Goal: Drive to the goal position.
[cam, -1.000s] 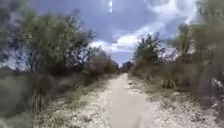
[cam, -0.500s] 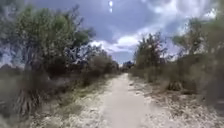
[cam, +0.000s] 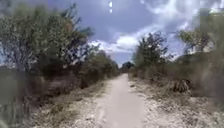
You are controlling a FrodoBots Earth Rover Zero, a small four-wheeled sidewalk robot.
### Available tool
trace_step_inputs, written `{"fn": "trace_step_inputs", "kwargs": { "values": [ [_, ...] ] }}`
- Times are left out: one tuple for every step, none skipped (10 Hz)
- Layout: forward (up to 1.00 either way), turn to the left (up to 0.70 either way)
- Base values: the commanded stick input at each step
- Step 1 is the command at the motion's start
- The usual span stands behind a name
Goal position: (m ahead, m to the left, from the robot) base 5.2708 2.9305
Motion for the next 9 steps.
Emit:
{"fn": "trace_step_inputs", "kwargs": {
  "values": [
    [0.50,0.00],
    [0.50,0.00],
    [0.50,0.00],
    [0.50,0.00],
    [0.50,0.00],
    [0.50,0.00],
    [0.50,0.00],
    [0.50,0.00],
    [0.50,0.00]
  ]
}}
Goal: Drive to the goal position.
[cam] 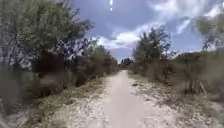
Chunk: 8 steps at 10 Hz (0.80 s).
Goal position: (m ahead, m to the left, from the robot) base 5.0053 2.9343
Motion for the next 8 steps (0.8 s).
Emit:
{"fn": "trace_step_inputs", "kwargs": {
  "values": [
    [0.50,0.00],
    [0.50,0.00],
    [0.50,0.00],
    [0.50,0.00],
    [0.50,0.00],
    [0.50,0.00],
    [0.50,0.00],
    [0.50,0.00]
  ]
}}
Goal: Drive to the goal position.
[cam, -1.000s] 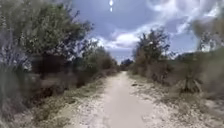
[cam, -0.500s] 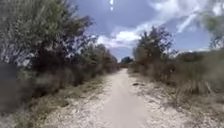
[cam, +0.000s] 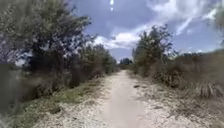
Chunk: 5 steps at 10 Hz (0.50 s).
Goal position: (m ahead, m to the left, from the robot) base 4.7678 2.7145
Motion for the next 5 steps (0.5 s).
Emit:
{"fn": "trace_step_inputs", "kwargs": {
  "values": [
    [0.50,0.00],
    [0.50,-0.25],
    [0.50,-0.50],
    [0.50,-0.50],
    [0.50,-0.26]
  ]
}}
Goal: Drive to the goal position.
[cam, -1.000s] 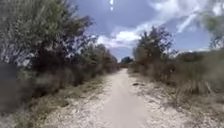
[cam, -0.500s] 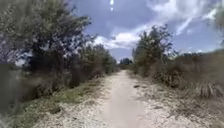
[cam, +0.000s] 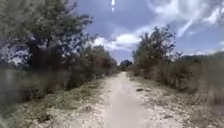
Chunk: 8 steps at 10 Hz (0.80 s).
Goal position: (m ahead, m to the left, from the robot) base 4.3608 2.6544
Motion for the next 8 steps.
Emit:
{"fn": "trace_step_inputs", "kwargs": {
  "values": [
    [0.50,0.00],
    [0.50,0.00],
    [0.50,0.00],
    [0.50,0.00],
    [0.50,0.00],
    [0.50,0.00],
    [0.50,0.00],
    [0.50,0.00]
  ]
}}
